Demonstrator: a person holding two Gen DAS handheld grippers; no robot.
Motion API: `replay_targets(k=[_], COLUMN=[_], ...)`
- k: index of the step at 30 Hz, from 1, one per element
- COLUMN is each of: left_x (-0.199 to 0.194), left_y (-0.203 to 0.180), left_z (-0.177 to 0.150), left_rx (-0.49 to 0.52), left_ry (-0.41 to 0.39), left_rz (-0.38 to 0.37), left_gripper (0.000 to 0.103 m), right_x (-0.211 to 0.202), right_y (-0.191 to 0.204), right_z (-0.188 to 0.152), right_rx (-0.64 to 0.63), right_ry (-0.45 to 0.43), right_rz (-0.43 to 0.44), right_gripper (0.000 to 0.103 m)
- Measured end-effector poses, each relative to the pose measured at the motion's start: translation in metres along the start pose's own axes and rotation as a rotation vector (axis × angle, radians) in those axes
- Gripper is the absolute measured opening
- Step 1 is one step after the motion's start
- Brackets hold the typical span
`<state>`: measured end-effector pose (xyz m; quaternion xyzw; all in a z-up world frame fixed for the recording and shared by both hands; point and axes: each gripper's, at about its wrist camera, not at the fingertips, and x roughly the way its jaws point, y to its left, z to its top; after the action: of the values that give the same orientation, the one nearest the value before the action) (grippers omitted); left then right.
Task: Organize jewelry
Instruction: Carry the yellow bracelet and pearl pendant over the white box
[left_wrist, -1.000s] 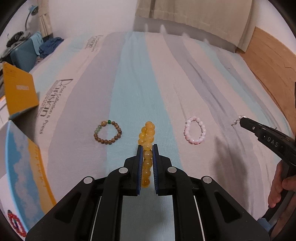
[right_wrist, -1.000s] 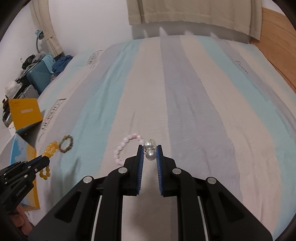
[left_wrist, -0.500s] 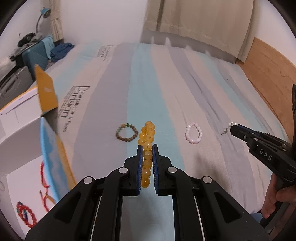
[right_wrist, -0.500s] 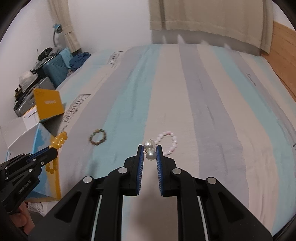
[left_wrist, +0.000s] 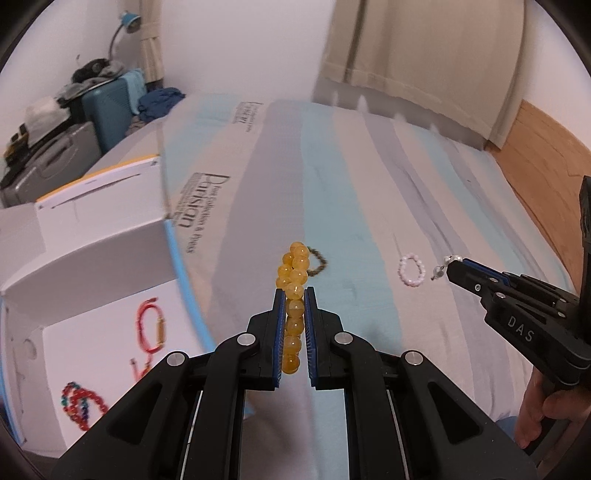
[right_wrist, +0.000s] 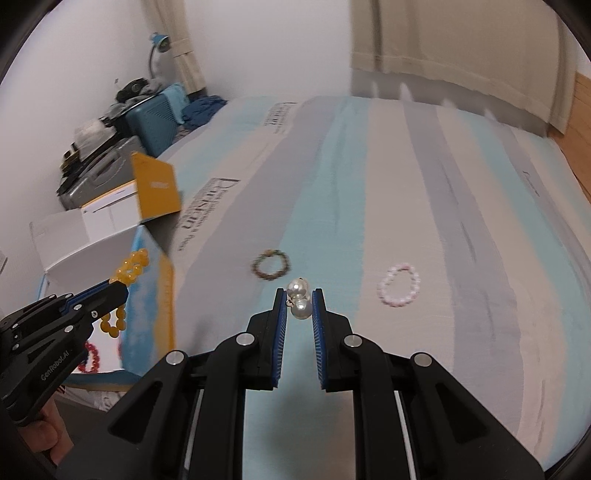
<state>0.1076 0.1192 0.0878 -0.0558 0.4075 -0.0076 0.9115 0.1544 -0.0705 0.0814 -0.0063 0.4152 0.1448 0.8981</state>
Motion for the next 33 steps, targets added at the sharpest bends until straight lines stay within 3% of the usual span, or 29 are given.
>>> replay_targets(k=[16, 33], left_x=[-0.069, -0.083], left_y=[0.117, 0.217], left_z=[-0.025, -0.07], left_rx=[-0.13, -0.253], left_ry=[-0.041, -0.005], left_rz=[0.123, 0.218], left_gripper=[0.009, 0.009], right_x=[-0.01, 0.033], right_y=[0.142, 0.259], right_z=[0.002, -0.024], right_rx=[-0.15, -0.279], right_ry=[-0.011, 0.07], right_rz=[0.107, 0.19], right_gripper=[0.013, 0.013])
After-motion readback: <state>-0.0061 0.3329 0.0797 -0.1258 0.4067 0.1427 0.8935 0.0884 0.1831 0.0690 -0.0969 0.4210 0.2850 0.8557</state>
